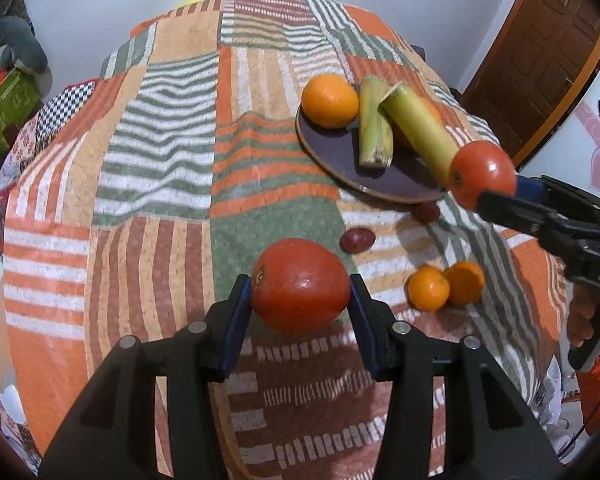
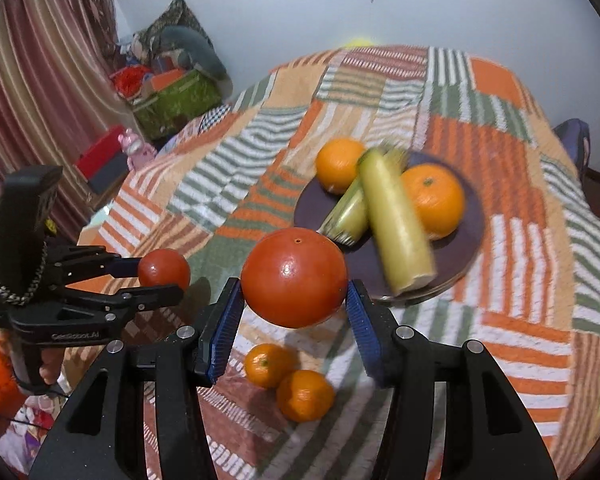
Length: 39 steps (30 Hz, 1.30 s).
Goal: Organize fruits
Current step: 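Lower the left tool's tomato beside the orange while the right tool sets its tomato on the plate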
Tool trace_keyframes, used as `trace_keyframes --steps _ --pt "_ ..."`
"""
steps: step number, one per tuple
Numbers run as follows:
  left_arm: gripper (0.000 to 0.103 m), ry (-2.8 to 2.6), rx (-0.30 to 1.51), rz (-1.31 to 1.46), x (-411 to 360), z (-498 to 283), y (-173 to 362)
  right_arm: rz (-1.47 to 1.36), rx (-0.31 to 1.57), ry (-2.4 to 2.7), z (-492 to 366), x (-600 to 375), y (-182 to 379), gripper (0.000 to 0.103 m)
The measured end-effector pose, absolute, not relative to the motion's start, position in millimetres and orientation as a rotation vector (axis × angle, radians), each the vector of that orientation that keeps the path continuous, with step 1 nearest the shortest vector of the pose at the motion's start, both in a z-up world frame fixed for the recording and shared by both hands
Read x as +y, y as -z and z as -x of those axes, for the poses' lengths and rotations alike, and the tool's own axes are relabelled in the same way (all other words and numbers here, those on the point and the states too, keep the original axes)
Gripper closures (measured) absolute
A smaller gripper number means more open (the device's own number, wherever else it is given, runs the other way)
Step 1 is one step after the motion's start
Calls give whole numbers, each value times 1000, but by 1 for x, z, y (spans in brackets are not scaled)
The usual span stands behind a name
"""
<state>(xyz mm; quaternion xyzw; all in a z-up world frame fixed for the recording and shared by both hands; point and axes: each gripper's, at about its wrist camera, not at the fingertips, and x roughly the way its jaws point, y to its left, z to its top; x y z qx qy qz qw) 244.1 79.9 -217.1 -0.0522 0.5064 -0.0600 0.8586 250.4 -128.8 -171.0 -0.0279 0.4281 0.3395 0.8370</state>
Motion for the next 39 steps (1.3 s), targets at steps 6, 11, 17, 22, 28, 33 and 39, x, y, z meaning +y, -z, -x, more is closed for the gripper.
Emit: trace_keyframes --steps 6,11,17,22,28,33,39 --pt "56 142 1022 105 72 -261 204 56 849 -651 -262 -154 153 54" --pt "56 163 995 103 61 -282 195 47 818 -600 -276 -169 145 54" --pt "56 176 958 117 51 -311 192 20 783 -572 -297 -180 136 54" --pt "56 178 972 168 54 -338 201 26 774 -554 -318 -182 137 54" --pt "56 144 989 177 56 -366 217 50 771 -553 -343 -174 143 54" --pt "56 146 998 191 57 -380 228 75 781 -557 -363 -163 153 54" --pt "56 140 994 165 53 -386 237 99 799 -558 -383 -154 164 54"
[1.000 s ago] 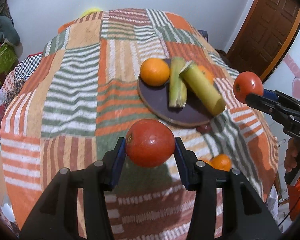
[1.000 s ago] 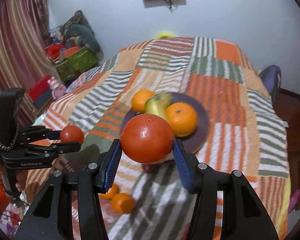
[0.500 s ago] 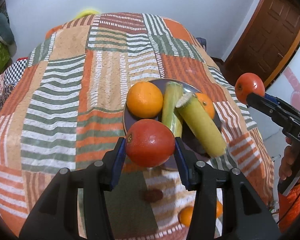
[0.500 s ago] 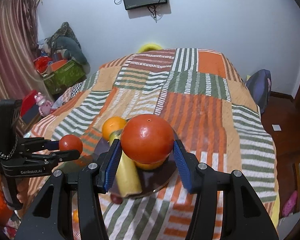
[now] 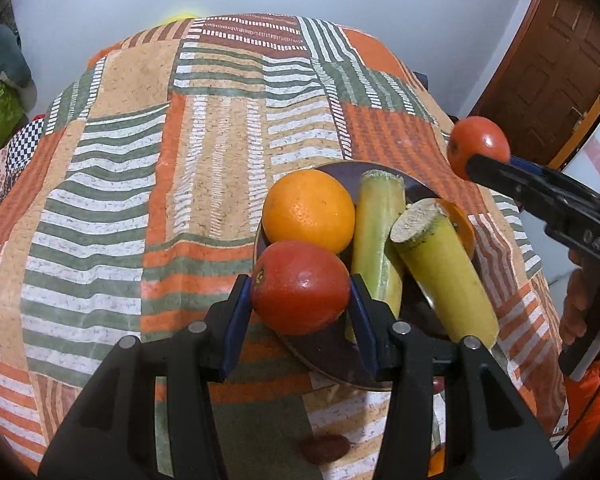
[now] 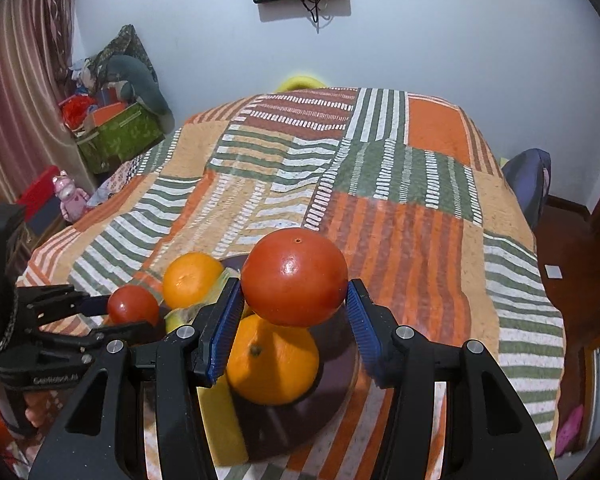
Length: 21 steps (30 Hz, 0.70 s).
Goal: Organize fruits
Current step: 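Lower the left tool's tomato beside the orange while the right tool sets its tomato on the plate, then open both tools and withdraw them from the plate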
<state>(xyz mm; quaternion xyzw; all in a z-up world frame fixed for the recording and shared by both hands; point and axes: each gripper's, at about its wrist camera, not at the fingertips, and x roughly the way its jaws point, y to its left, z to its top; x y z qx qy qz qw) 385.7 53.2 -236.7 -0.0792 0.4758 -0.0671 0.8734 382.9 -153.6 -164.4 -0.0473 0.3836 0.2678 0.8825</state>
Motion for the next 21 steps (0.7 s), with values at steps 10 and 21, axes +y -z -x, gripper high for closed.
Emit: trace_keyframes --steps 10,21 --pt "56 157 1016 176 52 -393 247 119 816 -559 -397 -144 176 54" --pt "47 175 1010 198 55 -393 248 143 860 -567 -407 -133 194 54"
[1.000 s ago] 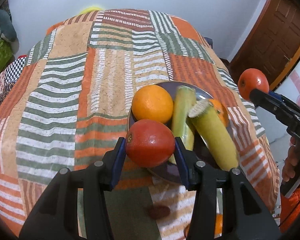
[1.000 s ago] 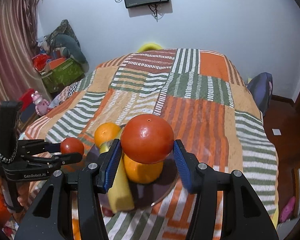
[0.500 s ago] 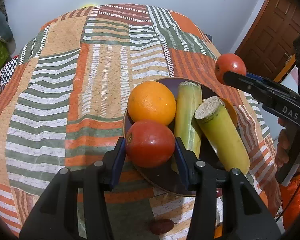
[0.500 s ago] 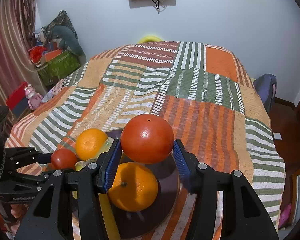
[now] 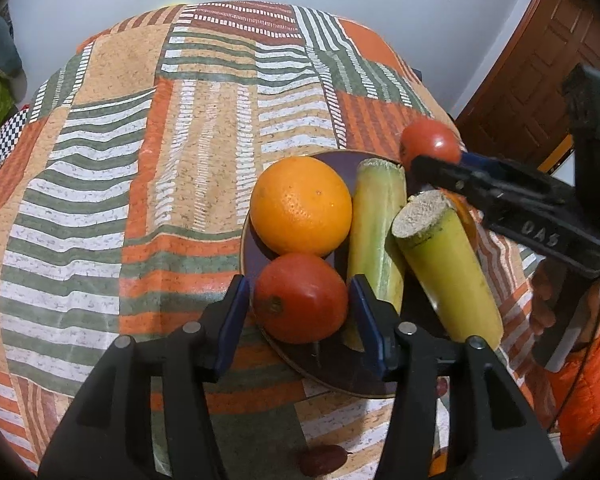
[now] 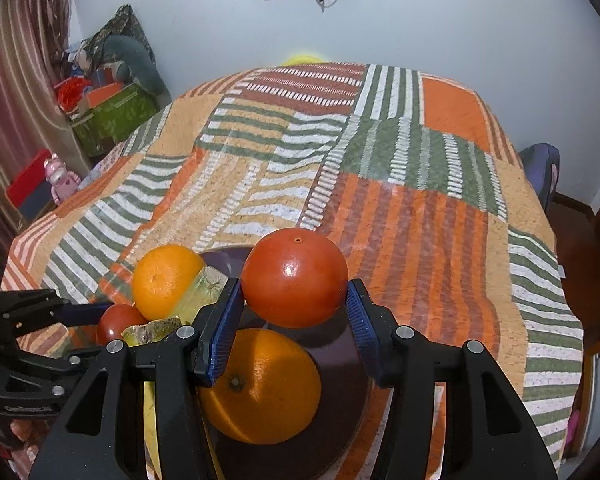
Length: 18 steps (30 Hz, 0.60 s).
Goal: Organize fruits
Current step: 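Open both tools and withdraw them from the plate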
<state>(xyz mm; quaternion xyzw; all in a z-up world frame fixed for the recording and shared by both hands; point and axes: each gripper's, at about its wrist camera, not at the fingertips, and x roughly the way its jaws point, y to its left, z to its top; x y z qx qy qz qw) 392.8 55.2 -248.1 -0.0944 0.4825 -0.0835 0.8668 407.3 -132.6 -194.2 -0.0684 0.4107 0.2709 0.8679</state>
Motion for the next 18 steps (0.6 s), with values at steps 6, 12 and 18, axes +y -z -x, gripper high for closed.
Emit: trace_keyframes --steps 6,12,18 --pt "45 166 987 210 59 -388 241 127 896 -579 -411 -135 201 53" --pt "45 160 982 192 58 -386 238 122 906 -596 -406 -137 200 53" --pt "45 149 964 177 56 -380 224 108 895 -586 -397 -142 189 53"
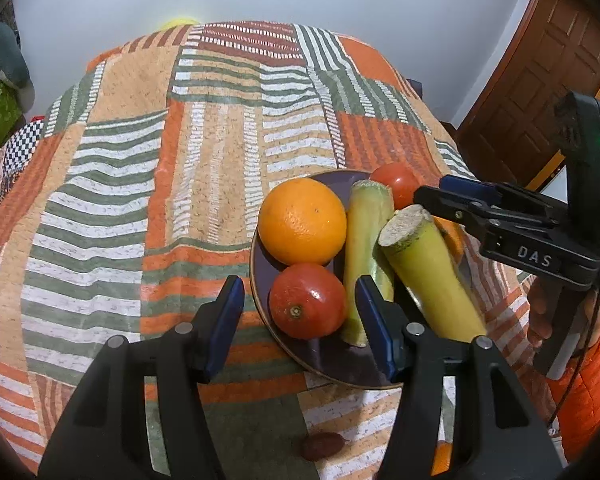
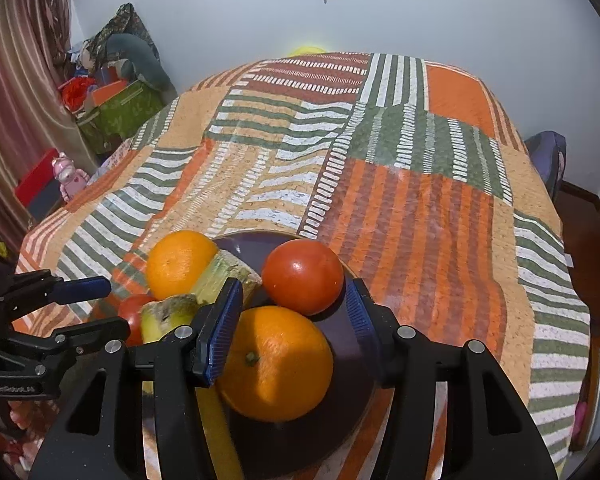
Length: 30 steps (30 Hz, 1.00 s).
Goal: Organize fruits
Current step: 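Open both tools and withdraw them from the plate, then grasp a small mandarin with the left tool while the right tool grasps the other mandarin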
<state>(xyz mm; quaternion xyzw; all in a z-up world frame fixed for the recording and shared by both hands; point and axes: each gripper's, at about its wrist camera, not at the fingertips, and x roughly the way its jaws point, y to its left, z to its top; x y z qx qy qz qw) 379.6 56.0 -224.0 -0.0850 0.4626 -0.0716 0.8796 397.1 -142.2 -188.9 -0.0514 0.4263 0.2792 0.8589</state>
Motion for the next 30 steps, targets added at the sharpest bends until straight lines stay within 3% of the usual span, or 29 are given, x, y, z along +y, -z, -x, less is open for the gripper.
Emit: trace_keyframes --steps 19,30 --pt "45 121 826 88 42 -267 124 107 752 -606 -277 -167 101 53" --pt "44 141 855 71 28 -218 118 82 760 -615 -220 -178 105 51"
